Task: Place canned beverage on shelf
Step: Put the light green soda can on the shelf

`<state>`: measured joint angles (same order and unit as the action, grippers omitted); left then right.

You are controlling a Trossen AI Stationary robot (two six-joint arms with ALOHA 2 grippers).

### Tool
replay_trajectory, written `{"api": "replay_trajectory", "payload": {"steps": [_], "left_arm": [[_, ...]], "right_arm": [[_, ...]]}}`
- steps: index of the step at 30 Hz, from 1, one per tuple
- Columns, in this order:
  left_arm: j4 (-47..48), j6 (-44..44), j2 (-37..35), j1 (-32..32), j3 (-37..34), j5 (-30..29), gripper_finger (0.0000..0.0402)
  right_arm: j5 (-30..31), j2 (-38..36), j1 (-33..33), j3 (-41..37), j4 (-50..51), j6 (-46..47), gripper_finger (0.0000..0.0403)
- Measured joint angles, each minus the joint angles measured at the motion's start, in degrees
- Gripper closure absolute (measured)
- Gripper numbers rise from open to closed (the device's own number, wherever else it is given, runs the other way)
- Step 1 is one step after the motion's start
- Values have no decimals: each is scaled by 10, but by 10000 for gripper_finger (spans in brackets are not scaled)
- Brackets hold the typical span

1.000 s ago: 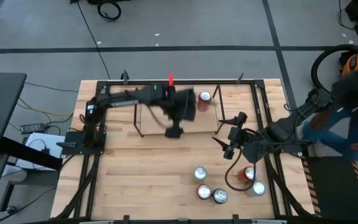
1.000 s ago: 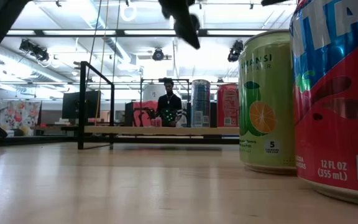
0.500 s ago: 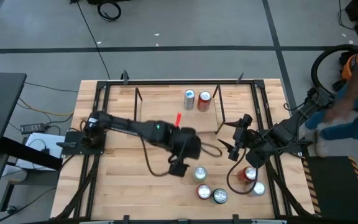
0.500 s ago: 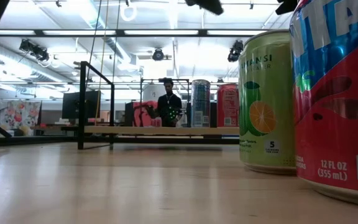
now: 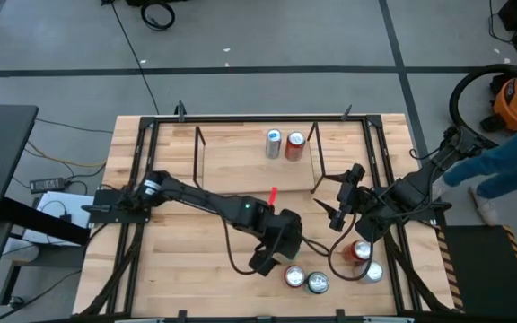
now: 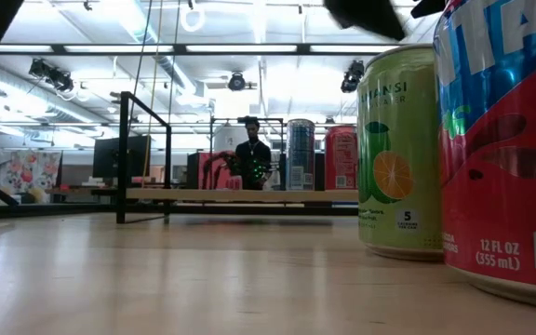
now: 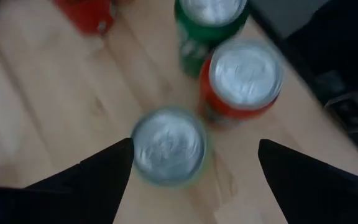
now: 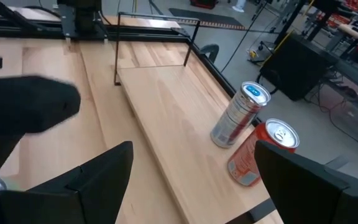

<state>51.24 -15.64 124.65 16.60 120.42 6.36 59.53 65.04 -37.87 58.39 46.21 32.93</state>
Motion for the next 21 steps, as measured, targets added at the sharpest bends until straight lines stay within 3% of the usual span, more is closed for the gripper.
{"api": "replay_trajectory", "payload": {"steps": [3, 8, 17, 21], "left_arm": [[-18, -1, 8, -7, 0, 28, 45], [-62, -21, 27, -14, -1, 23, 45], [-47, -33, 26, -18, -9, 49, 45], [-58, -49, 38, -18, -9, 31, 45]], "right_arm": [[2, 0, 0, 0, -4, -4, 56], [4, 0, 0, 0, -5, -6, 56], [4, 0, 0, 0, -18, -18, 56], [4, 0, 0, 0, -23, -18, 56]]}}
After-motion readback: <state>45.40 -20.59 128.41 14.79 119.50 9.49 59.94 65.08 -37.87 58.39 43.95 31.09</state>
